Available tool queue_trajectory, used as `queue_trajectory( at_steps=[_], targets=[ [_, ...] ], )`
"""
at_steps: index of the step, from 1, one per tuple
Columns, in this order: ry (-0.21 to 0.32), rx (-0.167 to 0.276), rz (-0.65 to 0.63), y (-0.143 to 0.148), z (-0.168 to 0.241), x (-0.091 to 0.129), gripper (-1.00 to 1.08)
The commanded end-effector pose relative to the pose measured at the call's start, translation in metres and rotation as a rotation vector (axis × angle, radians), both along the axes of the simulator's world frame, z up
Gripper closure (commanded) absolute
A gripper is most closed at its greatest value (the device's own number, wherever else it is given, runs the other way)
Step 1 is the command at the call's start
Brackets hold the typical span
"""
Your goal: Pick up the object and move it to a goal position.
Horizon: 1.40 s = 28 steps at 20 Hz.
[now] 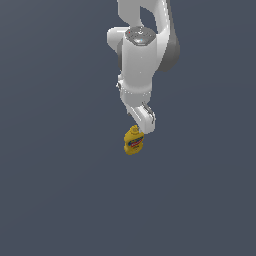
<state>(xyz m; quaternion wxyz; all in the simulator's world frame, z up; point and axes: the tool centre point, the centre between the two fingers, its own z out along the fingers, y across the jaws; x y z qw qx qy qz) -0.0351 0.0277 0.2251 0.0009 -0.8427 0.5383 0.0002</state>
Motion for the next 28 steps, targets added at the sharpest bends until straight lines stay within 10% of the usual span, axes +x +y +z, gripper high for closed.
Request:
queue_trajectory(
  at_steps=[1,27,28],
  targets=[
    [0.000,-0.001,-0.028,0.001,-0.002,0.001,-0.92],
    [0.001,-0.002,-0.058,0.001,-0.055,0.001,-0.92],
    [0.001,-0.002,-0.058,0.001,-0.055,0.001,1.08]
  ],
)
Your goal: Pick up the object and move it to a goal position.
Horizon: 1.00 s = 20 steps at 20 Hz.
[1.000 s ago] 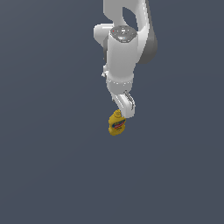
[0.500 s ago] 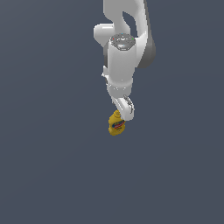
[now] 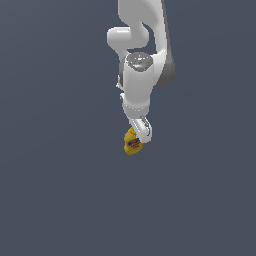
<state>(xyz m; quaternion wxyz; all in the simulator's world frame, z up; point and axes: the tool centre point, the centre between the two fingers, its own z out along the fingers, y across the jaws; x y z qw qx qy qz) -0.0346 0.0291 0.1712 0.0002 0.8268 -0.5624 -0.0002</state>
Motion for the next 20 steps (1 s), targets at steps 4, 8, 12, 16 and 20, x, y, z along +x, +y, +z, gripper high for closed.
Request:
queue_trajectory(
  at_steps=[4,8,12,16,20],
  targets=[
    [-0.001,0.000,0.000,0.000,-0.001,0.000,1.08],
    [-0.001,0.000,0.000,0.000,-0.001,0.000,1.08],
    [-0.002,0.000,0.000,0.000,0.001,0.001,1.08],
    [-0.002,0.000,0.000,0.002,0.010,0.002,1.08],
    [-0.002,0.000,0.000,0.005,0.028,0.004,1.08]
  ],
)
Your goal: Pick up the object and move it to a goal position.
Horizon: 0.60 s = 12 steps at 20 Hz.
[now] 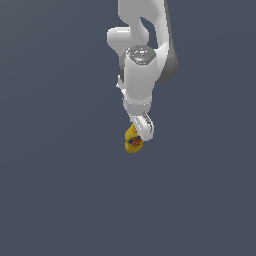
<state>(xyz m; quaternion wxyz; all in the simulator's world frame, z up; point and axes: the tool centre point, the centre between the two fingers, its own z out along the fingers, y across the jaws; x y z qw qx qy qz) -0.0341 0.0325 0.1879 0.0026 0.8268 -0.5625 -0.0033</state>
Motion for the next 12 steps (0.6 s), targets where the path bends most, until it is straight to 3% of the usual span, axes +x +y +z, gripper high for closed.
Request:
queue_trajectory(
  at_steps=[1,12],
  targets=[
    [-0.009,0.001,0.000,0.002,0.018,0.004,1.08],
    [-0.009,0.000,0.000,0.018,0.113,0.015,1.08]
  ],
)
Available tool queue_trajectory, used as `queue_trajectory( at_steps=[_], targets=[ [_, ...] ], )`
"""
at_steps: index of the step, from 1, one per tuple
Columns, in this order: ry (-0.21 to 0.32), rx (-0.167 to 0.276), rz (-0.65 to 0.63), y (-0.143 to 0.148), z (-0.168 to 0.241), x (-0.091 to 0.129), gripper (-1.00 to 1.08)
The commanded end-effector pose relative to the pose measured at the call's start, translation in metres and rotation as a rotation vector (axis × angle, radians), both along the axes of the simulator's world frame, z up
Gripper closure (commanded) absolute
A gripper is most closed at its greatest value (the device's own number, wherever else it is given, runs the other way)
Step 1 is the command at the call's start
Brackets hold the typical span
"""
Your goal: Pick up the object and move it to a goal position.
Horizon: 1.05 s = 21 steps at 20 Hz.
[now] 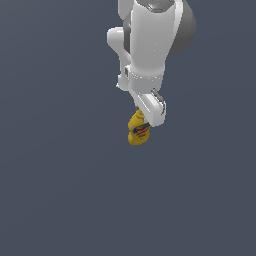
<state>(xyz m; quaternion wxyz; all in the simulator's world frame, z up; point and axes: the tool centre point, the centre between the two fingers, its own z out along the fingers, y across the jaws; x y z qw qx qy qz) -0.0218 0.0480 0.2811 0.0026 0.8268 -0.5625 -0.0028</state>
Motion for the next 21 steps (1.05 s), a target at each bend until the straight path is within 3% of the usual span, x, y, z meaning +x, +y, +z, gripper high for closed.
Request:
queue_trajectory(
  at_steps=[1,11,21],
  targets=[
    [-0.008,0.001,0.000,0.004,0.030,0.005,1.08],
    [-0.008,0.001,0.000,0.016,0.099,0.016,1.08],
    [-0.008,0.001,0.000,0.020,0.117,0.021,1.08]
  ],
)
